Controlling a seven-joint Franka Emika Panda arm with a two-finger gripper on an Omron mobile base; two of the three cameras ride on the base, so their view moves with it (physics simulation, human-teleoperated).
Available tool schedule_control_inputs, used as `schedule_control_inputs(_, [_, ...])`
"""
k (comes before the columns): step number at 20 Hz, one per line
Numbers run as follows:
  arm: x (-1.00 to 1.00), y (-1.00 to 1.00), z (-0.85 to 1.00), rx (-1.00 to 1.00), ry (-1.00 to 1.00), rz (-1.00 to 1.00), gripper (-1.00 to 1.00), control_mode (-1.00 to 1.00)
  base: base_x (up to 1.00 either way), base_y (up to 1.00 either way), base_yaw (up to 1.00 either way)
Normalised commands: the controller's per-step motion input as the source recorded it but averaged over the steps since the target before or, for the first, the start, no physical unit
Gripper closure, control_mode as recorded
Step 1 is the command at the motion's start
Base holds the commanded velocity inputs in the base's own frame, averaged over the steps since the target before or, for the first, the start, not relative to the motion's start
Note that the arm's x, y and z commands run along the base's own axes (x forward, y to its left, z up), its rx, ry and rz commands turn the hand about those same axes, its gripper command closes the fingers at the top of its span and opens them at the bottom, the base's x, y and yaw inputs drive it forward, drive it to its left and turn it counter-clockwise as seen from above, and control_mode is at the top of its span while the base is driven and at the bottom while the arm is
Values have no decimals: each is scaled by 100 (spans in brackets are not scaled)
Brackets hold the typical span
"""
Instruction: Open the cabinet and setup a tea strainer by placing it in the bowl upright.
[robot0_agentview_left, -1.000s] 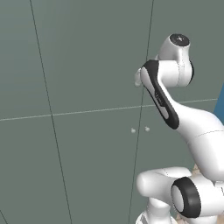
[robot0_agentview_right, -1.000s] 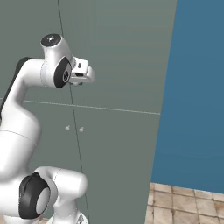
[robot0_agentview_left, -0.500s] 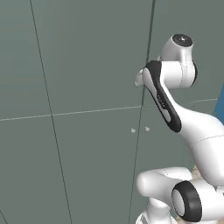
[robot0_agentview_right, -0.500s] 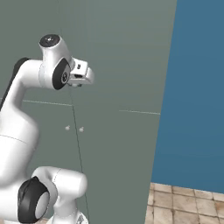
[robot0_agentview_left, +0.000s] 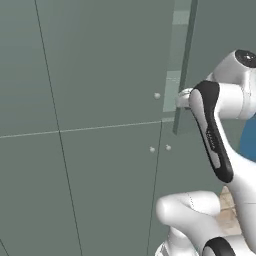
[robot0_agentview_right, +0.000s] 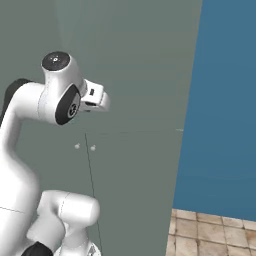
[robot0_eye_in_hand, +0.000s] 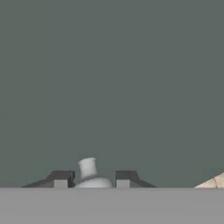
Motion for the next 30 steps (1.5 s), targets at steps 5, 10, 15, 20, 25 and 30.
schedule_control_inputs(5, [-100,-72,0,17,-7,0,100,-100,0,0,0])
schedule_control_inputs(10, [-100,-92,0,21,-7,0,100,-100,0,0,0])
schedule_control_inputs(15, [-92,-100,0,25,-1,0,100,-100,0,0,0])
schedule_control_inputs(20, [-81,-100,1,22,-1,0,100,-100,0,0,0])
schedule_control_inputs(25, [-68,-27,1,2,0,-10,100,-100,0,0,0])
schedule_control_inputs(30, [-60,0,0,0,0,-15,-100,-100,0,0,0])
